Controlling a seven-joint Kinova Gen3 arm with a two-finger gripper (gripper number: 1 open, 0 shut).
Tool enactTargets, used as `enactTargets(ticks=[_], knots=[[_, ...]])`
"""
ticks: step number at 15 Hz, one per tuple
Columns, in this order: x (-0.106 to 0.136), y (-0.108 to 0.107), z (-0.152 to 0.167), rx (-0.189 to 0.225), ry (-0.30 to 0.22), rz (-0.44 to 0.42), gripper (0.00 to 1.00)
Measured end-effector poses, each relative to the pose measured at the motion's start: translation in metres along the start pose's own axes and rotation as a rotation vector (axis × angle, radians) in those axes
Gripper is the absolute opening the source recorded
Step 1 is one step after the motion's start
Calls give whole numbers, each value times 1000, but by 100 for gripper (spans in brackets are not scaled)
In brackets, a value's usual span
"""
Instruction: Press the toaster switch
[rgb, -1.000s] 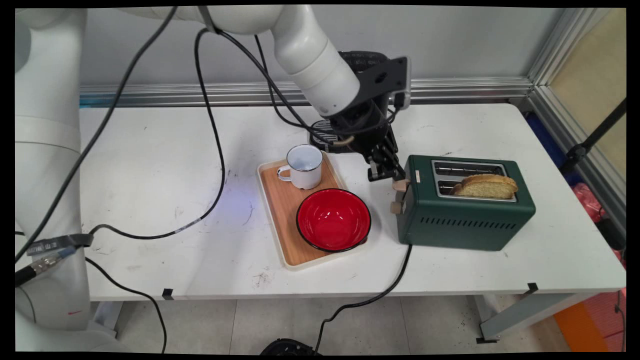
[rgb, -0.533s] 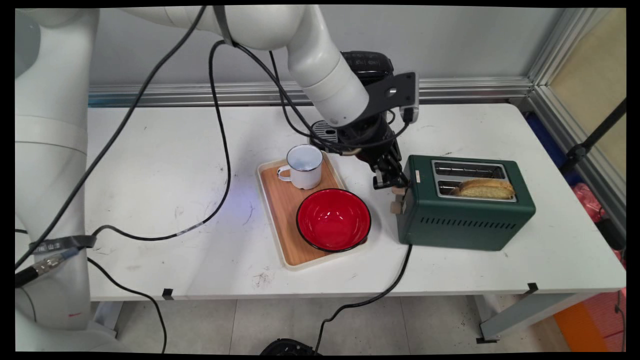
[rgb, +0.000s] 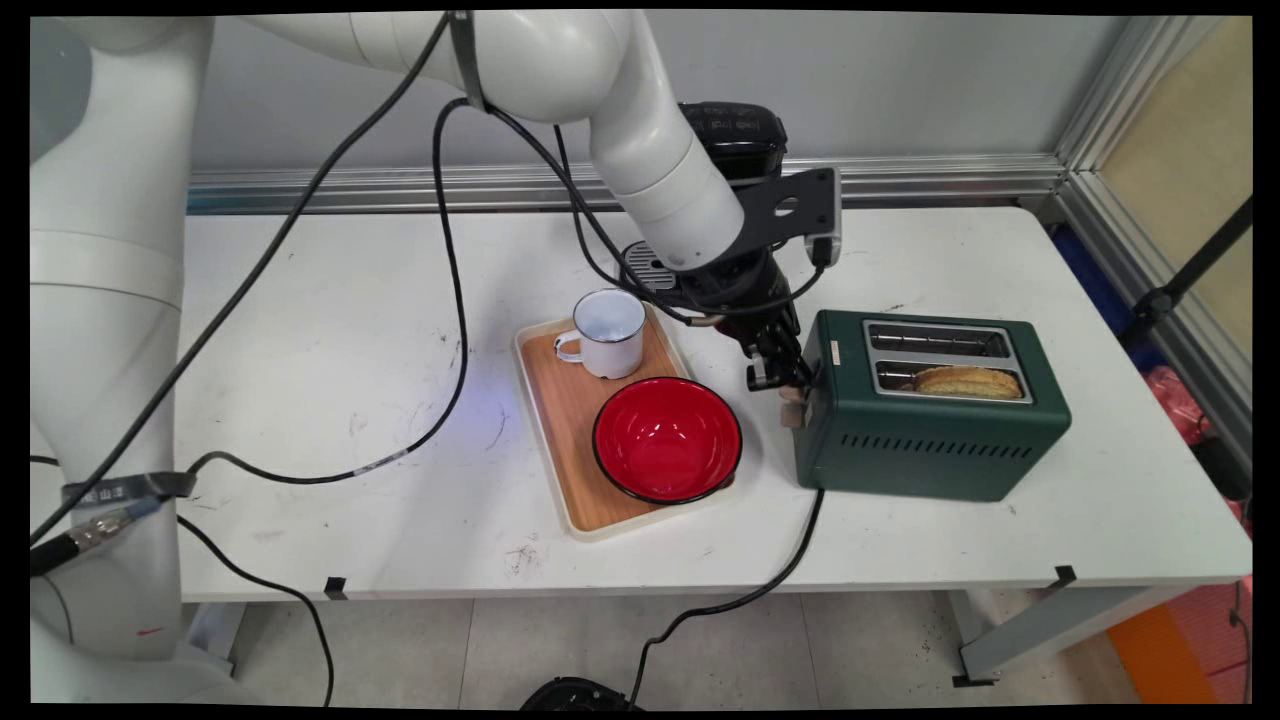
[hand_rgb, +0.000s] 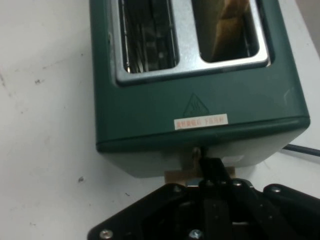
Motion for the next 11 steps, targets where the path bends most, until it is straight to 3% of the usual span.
enactTargets(ticks=[11], knots=[[-7,0,8,-4,-27,-2,0]])
